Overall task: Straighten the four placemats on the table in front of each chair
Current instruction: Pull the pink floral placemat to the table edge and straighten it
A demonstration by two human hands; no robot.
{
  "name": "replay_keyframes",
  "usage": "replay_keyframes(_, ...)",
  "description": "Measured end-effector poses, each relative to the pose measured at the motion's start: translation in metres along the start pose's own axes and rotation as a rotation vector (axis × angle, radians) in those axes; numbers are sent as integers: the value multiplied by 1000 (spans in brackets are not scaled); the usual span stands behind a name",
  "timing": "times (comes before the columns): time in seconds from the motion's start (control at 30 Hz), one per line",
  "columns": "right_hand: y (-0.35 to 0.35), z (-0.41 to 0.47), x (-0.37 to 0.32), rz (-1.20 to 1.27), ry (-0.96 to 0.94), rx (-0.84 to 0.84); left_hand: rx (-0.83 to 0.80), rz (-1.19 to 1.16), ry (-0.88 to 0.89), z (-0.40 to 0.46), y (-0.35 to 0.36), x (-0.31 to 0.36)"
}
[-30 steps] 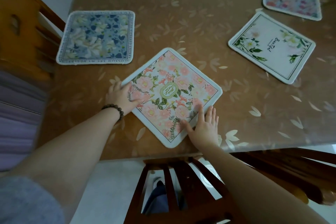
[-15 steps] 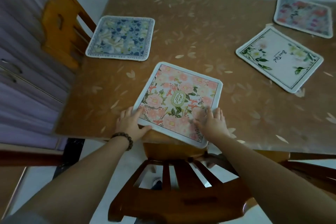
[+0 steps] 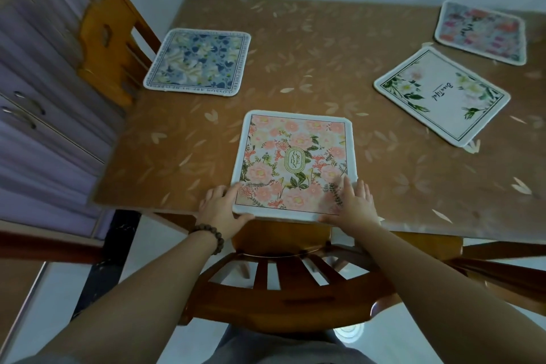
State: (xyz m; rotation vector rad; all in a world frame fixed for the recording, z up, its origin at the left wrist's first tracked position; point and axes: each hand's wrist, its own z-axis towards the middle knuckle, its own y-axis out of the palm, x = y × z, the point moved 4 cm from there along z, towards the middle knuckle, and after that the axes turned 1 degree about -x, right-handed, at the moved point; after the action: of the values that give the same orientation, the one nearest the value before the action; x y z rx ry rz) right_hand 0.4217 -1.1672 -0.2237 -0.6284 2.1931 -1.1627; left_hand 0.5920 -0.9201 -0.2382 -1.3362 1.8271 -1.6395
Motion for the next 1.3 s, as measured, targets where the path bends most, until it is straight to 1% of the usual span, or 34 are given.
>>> replay_keyframes(0.1, 2, -2, 10, -21, 35, -26, -93, 31, -34, 3, 7, 1)
replay_keyframes(0.17, 5, -3, 11, -29, 10, -42, -148, 59, -24, 5, 14, 6)
replay_keyframes(0.27, 8, -2, 8, 9, -52, -19, -135, 57, -22, 9, 18, 13)
replay_keyframes(0.43, 9, -2, 11, 78, -92, 20, -136, 60, -31, 17, 14, 14)
replay_keyframes(0.5, 6, 0, 7, 94, -150, 23, -141, 63, -55, 18, 11, 11)
replay_keyframes(0.6, 7, 3, -20, 118, -270, -11, -144, 42, -72, 19, 8, 5)
replay_keyframes(0.67, 10, 4, -33, 158, -246, 16, -143, 34, -63, 20, 7, 4)
replay_keyframes(0.77, 9, 3, -24, 96, -106, 128, -140, 45, -53, 20, 7, 3)
replay_keyframes(0.87, 9, 2, -5, 103, -28, 91, -152, 55, -57, 19, 11, 2)
replay_keyframes(1.0, 19, -1, -6, 93, -48, 24, -147, 81, -71, 17, 13, 3)
replay_keyframes(1.3, 29, -3, -15, 111, -75, 45, -54, 1, -91, 9, 8, -6)
